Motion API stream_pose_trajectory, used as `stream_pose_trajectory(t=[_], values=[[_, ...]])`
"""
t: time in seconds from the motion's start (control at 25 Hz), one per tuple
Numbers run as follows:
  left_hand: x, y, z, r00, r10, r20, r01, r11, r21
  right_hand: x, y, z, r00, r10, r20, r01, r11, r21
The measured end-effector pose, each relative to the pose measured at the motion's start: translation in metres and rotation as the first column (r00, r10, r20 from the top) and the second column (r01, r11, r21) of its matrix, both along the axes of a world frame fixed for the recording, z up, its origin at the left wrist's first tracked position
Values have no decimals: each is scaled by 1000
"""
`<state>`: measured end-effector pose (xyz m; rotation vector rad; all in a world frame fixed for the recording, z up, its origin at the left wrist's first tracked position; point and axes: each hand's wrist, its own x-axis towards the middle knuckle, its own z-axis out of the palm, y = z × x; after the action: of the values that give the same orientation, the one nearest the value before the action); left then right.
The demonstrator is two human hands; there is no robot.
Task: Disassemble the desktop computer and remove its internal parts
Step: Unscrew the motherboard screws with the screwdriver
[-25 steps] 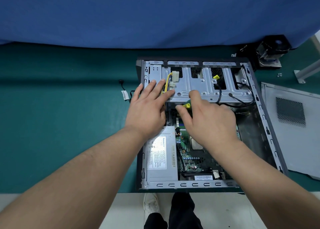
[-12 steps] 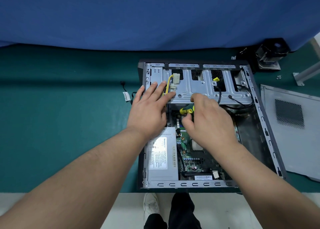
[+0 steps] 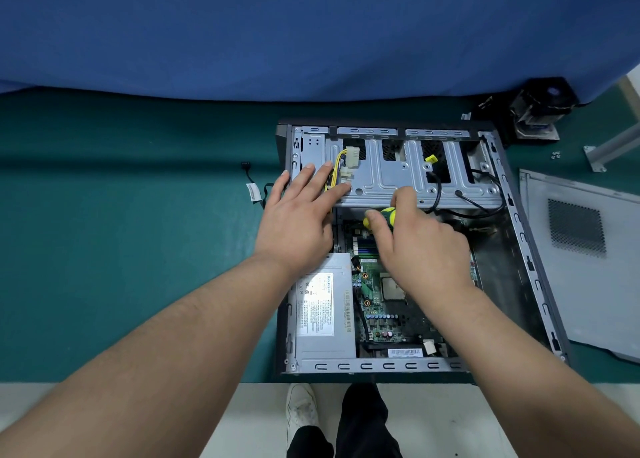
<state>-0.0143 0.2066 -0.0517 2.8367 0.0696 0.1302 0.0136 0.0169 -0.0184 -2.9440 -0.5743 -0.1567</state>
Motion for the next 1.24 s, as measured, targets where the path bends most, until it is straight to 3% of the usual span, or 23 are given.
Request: stream_pose_trajectory(t=[0.12, 0.24, 0.44, 0.56, 0.72, 0.84, 1.04, 1.16, 1.24], values=[[0, 0, 0, 1000, -1, -1, 1, 1000, 0, 3, -2, 1, 993, 85, -82, -78, 993, 87], [0, -1, 1, 1000, 2, 8, -2, 1000, -13, 5, -1, 3, 1000, -7, -26, 8, 1000, 27], [0, -1, 1, 1000, 2, 4, -2, 1000, -5, 9, -2, 8, 978, 153, -139, -135, 982, 132], [1, 0, 0, 1000, 1, 8, -1, 1000, -5, 11, 0, 8, 995, 50, -89, -45, 997, 66], [1, 0, -1, 1000, 2, 11, -2, 1000, -2, 13, -3, 9, 973, 162, -167, -137, 979, 152], [1, 1, -1, 1000, -3, 12, 3, 1000, -1, 12, -1, 9, 993, 35, -113, -27, 997, 72], [0, 0, -1, 1000, -5, 5, 5, 1000, 5, 12, -7, 7, 968, 168, -186, -132, 973, 191], [0, 0, -1, 1000, -4, 8, 4, 1000, 7, 12, -7, 8, 985, 29, -171, -6, 991, 137], [0, 0, 0, 1000, -4, 2, 4, 1000, 13, 14, -7, 7, 985, 63, -159, -41, 990, 137]])
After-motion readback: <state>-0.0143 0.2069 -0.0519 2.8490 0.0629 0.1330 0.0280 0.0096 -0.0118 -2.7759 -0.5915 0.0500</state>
